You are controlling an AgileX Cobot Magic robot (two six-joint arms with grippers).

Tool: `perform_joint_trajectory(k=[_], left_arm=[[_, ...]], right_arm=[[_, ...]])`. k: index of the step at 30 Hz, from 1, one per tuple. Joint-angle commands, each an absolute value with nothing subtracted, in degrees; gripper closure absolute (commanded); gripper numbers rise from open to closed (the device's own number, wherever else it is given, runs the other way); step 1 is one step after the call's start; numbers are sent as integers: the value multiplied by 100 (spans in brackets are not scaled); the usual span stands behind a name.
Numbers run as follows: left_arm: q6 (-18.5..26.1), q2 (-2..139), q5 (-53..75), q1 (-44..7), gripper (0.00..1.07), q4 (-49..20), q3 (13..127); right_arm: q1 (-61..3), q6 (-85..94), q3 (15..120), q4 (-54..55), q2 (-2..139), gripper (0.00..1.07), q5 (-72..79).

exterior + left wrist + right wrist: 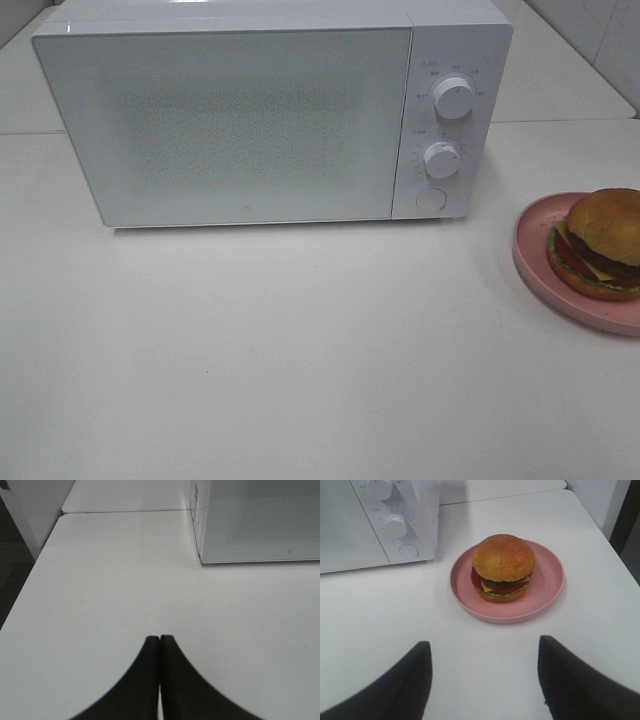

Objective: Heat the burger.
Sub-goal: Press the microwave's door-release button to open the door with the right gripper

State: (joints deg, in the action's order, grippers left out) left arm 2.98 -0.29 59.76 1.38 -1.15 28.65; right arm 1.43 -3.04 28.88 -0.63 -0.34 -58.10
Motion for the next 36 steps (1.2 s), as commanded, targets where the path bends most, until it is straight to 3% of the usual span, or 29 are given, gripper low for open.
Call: perform_joint_trajectory(k=[1, 36], left_arm=[[269, -172, 5924, 160, 107, -126, 2842], [269, -172, 5924, 160, 107, -126, 2842]], right_arm=[[166, -275, 2888, -69, -172, 47, -5741], [166, -275, 3031, 0, 97, 47, -5426]])
